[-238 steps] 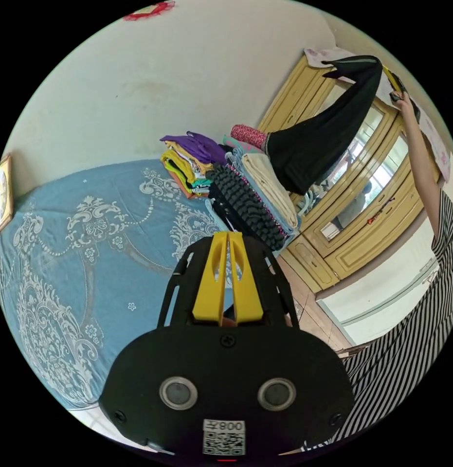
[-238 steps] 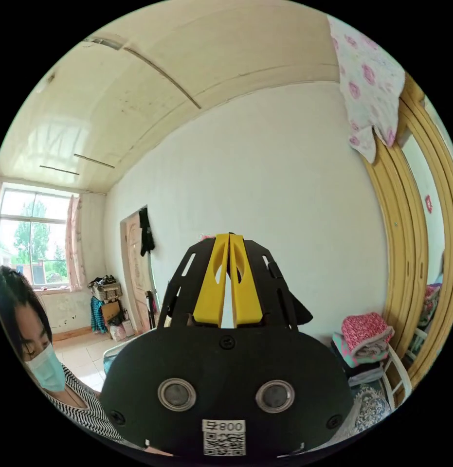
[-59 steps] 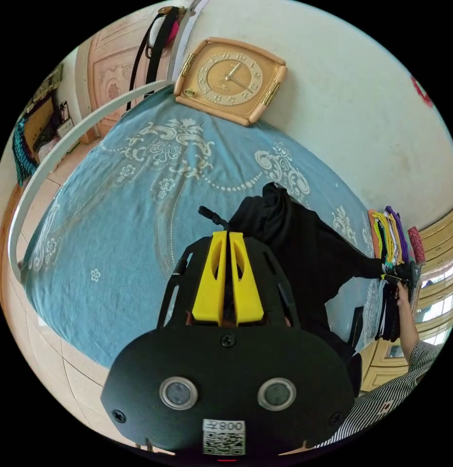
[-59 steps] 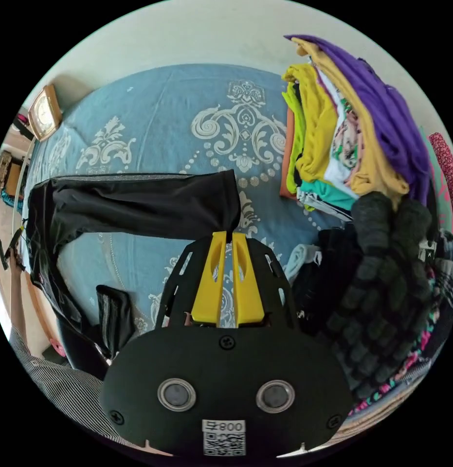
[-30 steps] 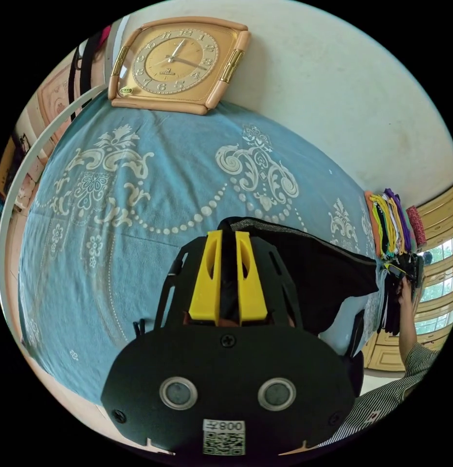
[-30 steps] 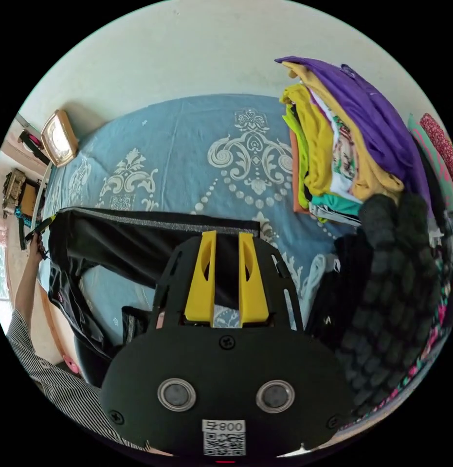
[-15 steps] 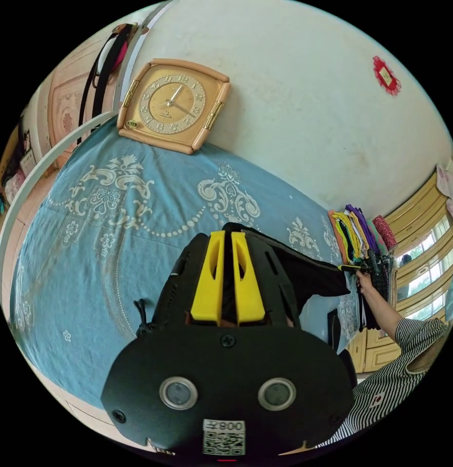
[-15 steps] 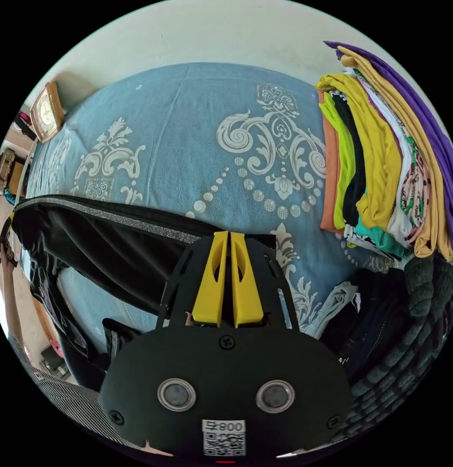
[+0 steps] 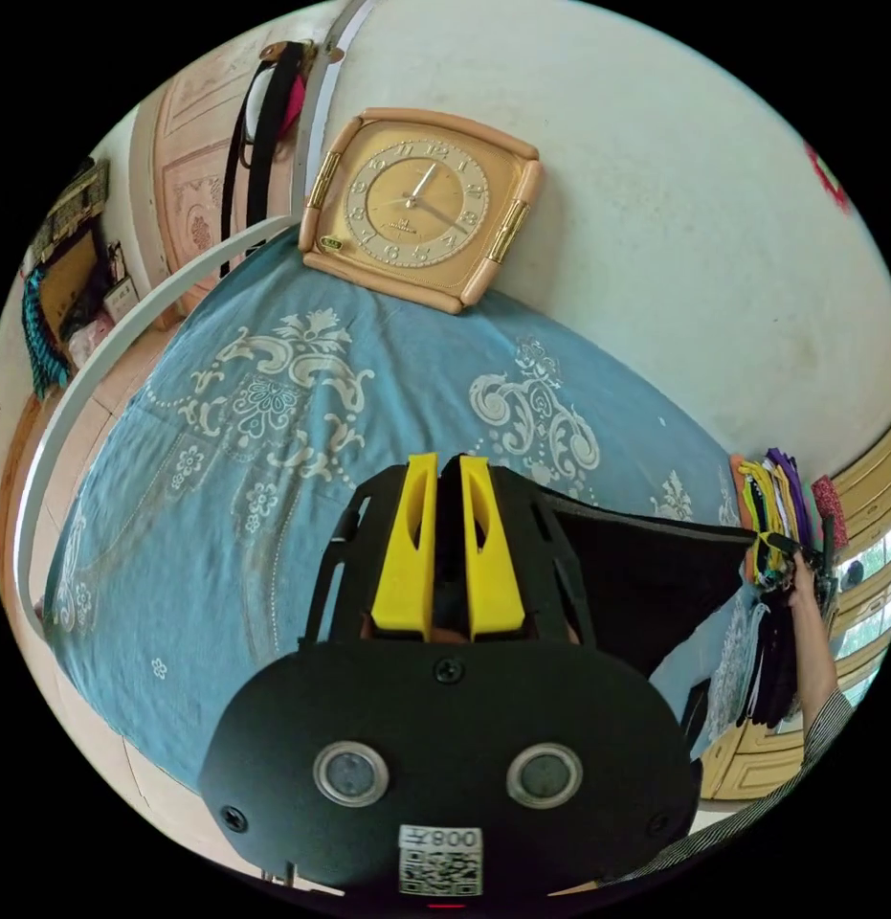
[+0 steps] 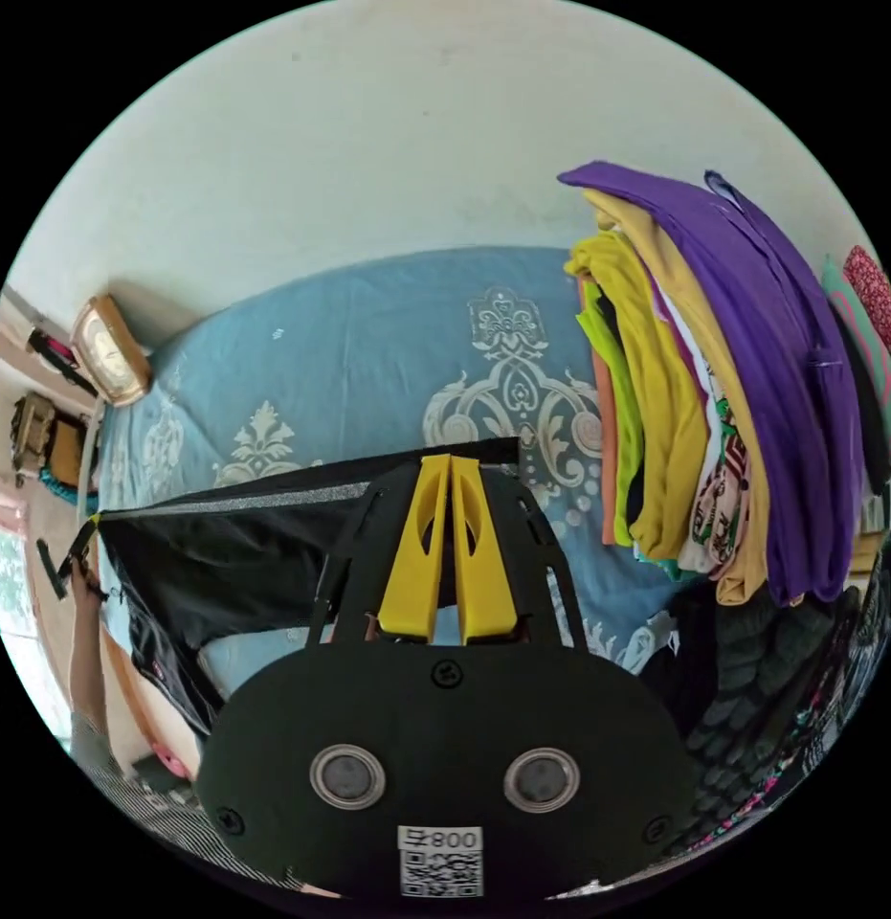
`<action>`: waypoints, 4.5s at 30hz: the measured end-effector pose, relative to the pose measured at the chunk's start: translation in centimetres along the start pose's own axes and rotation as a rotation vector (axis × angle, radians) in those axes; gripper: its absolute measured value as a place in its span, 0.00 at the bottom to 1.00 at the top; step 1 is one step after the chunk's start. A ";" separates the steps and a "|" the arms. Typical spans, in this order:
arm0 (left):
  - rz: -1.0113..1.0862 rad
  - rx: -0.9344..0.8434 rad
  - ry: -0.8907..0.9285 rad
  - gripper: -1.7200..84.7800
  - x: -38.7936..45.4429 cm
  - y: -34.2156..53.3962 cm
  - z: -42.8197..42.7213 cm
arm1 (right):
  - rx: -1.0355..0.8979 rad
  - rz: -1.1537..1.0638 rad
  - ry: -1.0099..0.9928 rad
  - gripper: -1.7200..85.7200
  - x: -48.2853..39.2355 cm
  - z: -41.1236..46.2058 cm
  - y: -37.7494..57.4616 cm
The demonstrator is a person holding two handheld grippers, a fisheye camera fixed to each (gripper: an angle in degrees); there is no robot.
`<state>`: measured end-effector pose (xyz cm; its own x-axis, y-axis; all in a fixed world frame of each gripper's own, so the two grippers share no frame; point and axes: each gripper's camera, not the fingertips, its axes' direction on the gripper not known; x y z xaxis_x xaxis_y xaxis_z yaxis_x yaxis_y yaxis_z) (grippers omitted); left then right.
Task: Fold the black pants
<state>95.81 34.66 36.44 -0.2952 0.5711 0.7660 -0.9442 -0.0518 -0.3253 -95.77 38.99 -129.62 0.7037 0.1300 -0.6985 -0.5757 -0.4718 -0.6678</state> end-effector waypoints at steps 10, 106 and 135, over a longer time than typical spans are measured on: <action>0.014 0.026 0.198 0.09 -4.1 11.2 -6.1 | -0.024 -0.181 -0.051 0.03 -3.0 0.7 7.9; -0.560 -0.157 0.409 0.04 -16.5 44.7 -25.5 | -0.239 0.309 -0.232 0.02 17.9 1.5 54.7; 0.185 -0.183 0.276 0.05 23.5 16.3 -16.0 | -0.009 0.003 0.151 0.02 0.4 -0.6 32.0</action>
<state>75.83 60.37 40.29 -0.3844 0.7663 0.5148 -0.8295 -0.0420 -0.5569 -113.71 23.42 -151.14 0.7570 -0.0038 -0.6534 -0.5747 -0.4797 -0.6630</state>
